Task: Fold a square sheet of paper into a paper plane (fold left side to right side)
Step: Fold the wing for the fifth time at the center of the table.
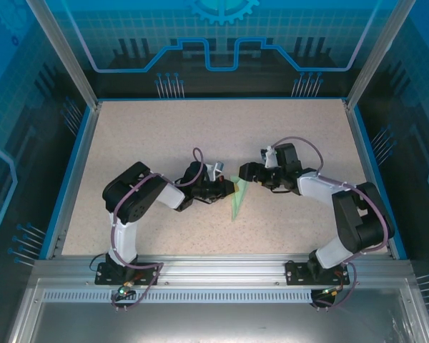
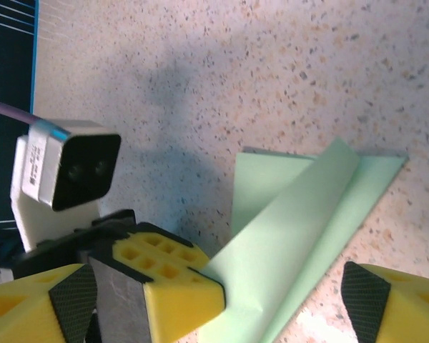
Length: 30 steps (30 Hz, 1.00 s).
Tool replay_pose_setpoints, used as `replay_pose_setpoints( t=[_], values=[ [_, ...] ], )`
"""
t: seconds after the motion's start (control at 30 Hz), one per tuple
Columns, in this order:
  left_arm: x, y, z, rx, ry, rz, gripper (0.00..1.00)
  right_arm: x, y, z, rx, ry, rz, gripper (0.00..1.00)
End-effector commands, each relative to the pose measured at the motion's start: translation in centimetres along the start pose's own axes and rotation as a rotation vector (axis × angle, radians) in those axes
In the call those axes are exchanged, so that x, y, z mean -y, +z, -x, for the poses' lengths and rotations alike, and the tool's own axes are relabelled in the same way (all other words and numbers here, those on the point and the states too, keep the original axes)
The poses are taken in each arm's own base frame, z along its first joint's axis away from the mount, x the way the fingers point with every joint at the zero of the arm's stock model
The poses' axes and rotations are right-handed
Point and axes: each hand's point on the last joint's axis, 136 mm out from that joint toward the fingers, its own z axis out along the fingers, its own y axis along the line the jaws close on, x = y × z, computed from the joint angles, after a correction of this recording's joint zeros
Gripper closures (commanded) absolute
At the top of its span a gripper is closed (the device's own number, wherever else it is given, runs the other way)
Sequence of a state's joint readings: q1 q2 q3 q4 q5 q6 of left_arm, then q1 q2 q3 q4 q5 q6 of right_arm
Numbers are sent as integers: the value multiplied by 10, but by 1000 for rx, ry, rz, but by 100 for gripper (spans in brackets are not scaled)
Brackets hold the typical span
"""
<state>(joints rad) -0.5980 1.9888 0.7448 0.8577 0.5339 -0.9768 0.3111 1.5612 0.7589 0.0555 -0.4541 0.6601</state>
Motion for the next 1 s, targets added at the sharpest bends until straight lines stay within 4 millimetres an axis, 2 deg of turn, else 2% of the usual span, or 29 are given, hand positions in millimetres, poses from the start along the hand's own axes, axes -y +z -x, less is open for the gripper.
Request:
replay_pose_setpoints(
  t=[0.0,0.47,0.97],
  values=[
    [-5,2,-1,-24,23,5,100,8,7,4,-19,49,-26,5],
    [-7,2,-1,-23,20,10,100,8,31,6,-64,69,-10,1],
    [-7,2,0,-24,18,11,100,6,40,0,-92,61,-5,1]
  ],
)
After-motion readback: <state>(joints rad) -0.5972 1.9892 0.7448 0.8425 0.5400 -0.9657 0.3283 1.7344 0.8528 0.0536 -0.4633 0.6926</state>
